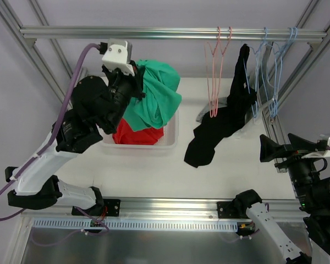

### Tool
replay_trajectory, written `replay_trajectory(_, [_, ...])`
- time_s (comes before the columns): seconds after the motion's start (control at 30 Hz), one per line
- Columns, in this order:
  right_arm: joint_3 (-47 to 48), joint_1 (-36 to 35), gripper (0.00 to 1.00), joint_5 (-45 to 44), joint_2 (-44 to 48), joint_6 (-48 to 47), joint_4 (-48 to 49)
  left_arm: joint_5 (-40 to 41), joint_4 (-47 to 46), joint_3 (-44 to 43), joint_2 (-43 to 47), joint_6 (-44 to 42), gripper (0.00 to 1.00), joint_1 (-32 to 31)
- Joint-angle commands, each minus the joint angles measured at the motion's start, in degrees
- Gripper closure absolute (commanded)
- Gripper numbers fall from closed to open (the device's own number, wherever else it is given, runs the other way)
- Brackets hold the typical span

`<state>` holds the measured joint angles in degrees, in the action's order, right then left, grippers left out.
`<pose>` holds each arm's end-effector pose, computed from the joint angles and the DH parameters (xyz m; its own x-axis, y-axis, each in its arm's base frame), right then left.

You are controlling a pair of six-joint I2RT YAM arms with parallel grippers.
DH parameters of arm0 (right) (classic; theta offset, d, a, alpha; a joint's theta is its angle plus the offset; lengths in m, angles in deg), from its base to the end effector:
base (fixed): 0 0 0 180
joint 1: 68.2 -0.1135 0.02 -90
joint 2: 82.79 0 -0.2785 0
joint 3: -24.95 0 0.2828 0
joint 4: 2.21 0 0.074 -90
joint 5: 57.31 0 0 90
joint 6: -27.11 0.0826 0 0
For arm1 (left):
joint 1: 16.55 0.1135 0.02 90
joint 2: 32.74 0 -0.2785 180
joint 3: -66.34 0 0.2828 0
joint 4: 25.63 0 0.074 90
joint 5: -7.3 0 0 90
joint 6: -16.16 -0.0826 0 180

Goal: Remove the tank top from the hanger

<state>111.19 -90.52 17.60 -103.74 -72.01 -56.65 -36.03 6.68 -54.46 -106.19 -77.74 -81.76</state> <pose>0.0351 -0.0088 0.4989 0.1926 -0.0864 -0.9775 -0.1009 0.9891 -0.1073 0.1629 -0.2095 0.6224 0.1309 -0.1721 -0.9763 0.3203 0.9394 -0.1226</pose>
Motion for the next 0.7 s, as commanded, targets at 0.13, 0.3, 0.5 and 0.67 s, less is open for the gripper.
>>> replay_trajectory(0.13, [0.3, -0.1, 0.01, 1.0, -1.7, 1.2, 3.9, -9.3, -0.3, -4.5, -6.8, 3.4, 1.00, 10.1])
replay_trajectory(0.3, [-1.0, -0.1, 0.00, 1.8, -2.2, 2.2, 5.3, -7.6, 0.3, 0.7, -6.6, 12.6, 1.00, 13.3])
replay_trajectory(0.5, [-2.1, -0.2, 0.00, 3.6, -2.8, 2.8, 5.9, -12.8, 1.4, 13.6, -3.5, 24.4, 1.00, 24.9])
replay_trajectory(0.67, [-3.0, -0.1, 0.01, 4.7, -3.2, 2.8, 6.6, -17.9, 2.3, 25.1, -2.4, 31.7, 1.00, 30.9])
